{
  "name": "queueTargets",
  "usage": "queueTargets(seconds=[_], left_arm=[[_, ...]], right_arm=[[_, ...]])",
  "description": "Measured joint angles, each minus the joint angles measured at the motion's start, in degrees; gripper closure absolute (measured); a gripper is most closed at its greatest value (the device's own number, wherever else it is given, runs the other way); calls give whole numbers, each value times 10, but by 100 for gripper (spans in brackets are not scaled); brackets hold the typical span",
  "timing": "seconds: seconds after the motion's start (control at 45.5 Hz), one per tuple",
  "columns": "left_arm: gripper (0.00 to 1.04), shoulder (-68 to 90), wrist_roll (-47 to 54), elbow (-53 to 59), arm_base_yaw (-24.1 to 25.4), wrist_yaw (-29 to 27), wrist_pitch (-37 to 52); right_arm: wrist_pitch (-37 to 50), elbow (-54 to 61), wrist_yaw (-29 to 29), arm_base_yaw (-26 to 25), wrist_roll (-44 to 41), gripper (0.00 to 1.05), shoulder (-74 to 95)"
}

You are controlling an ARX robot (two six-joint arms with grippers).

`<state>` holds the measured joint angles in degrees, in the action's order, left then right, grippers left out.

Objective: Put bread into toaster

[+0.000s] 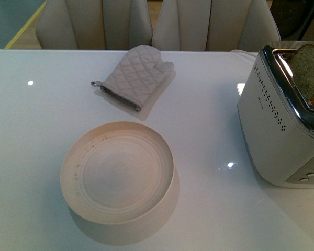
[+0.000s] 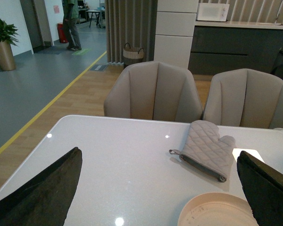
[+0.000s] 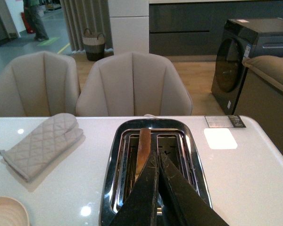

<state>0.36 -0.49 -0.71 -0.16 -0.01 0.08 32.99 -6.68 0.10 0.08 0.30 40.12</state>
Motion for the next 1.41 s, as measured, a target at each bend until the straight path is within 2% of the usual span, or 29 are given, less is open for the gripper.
queueTargets(seconds=[0.44, 0.572, 1.188, 1.232, 1.276, 1.408], left_arm=[[7, 0, 0, 0, 0, 0, 0], [7, 0, 0, 0, 0, 0, 0], [7, 0, 0, 0, 0, 0, 0], [7, 0, 0, 0, 0, 0, 0], [7, 0, 0, 0, 0, 0, 0], [7, 0, 0, 0, 0, 0, 0]], right_arm=[[-85, 46, 0, 0, 0, 103, -131], [-80, 56, 0, 0, 0, 103, -149], [-232, 56, 0, 0, 0, 103, -304], [-296, 56, -2, 0, 0, 103, -349], [-324, 56, 0, 0, 0, 103, -386], [-329, 56, 0, 0, 0, 103, -397]])
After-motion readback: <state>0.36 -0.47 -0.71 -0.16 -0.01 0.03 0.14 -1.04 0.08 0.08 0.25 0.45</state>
